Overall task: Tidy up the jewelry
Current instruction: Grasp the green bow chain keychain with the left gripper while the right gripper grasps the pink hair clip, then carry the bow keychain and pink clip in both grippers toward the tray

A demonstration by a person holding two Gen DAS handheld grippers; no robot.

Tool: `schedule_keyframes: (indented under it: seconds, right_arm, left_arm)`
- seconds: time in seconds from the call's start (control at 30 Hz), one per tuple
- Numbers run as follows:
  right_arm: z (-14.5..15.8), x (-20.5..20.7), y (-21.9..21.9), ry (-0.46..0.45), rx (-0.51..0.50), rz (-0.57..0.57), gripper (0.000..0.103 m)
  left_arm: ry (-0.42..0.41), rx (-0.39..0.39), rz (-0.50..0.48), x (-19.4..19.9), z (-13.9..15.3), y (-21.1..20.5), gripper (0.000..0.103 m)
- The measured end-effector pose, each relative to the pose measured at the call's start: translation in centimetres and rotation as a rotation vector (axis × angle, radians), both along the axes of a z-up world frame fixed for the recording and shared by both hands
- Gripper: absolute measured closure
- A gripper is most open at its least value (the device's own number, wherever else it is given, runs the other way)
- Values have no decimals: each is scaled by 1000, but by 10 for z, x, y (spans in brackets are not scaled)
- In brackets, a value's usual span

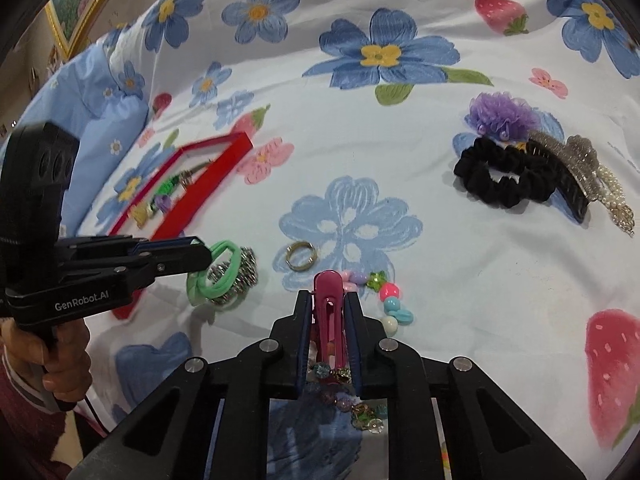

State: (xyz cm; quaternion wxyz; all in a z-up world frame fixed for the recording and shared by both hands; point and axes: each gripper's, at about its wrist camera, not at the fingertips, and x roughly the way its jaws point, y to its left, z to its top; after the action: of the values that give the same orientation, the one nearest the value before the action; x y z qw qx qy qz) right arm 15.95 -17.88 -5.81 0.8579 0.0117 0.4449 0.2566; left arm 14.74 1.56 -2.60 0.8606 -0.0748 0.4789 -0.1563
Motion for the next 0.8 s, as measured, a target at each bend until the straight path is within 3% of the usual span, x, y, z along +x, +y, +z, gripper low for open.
schedule_keyframes:
  seconds: [0.6,0.8]
  right_arm:
    - [30,-6,41,-43,107,56,87]
    - [21,4,52,-76,58,28,87]
  left_arm:
    - [-67,-30,163,-39,29,75,95]
    - [-72,-35,193,-46,31,89,95]
